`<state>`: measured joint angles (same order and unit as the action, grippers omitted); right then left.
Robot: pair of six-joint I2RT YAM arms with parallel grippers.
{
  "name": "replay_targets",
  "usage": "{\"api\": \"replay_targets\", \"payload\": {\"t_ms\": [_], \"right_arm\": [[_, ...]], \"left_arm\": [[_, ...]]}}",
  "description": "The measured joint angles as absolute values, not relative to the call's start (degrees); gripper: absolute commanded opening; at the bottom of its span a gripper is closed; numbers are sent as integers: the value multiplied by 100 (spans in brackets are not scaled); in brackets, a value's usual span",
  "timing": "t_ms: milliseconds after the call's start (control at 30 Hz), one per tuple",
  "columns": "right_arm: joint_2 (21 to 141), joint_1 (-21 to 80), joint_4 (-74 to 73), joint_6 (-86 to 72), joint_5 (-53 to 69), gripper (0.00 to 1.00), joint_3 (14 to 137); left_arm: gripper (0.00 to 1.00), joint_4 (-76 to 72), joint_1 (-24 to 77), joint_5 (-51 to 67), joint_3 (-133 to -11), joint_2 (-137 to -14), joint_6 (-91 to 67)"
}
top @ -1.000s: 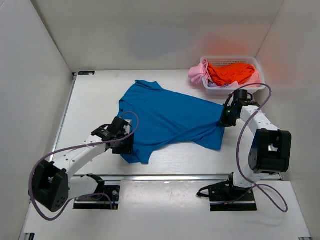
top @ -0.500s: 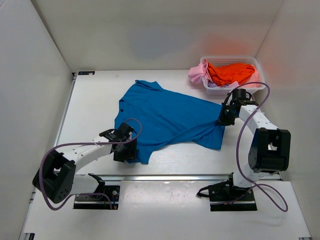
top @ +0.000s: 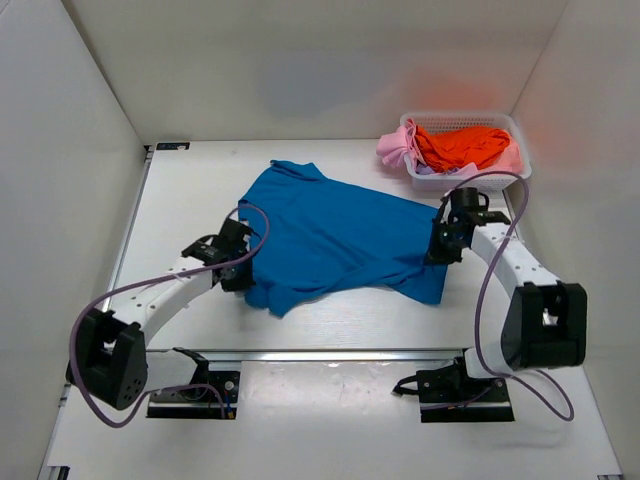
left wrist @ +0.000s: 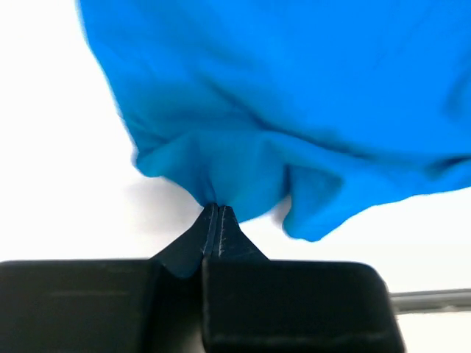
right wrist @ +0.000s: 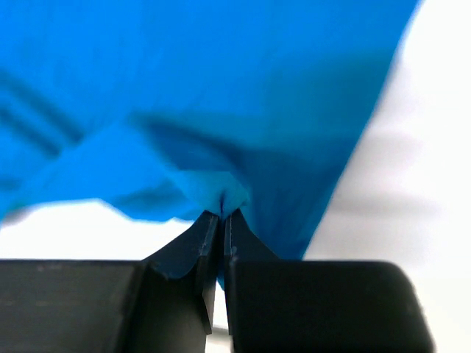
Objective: Fold and stack the t-shirts
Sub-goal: Grap the side of the flattened tshirt closest away from the robot with both arms
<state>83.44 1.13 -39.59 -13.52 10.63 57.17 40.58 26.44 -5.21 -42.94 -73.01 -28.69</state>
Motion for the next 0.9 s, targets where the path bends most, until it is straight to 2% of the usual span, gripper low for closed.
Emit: {"api": "replay_targets", "payload": {"t_ms": [200, 600, 900], "right_arm": [[7443, 812, -4407, -1675, 1050, 0, 5159], [5916, 965, -5304, -2104, 1142, 0, 4198], [5513, 1125, -5723, -2093, 1426, 0, 3739]], "left_arm": [[0, 4219, 1918, -585, -4694, -6855, -2368], [0, 4471, 1389, -711, -4687, -6652, -1671], [0, 4473, 1181, -753, -4718, -6685, -1481]]}}
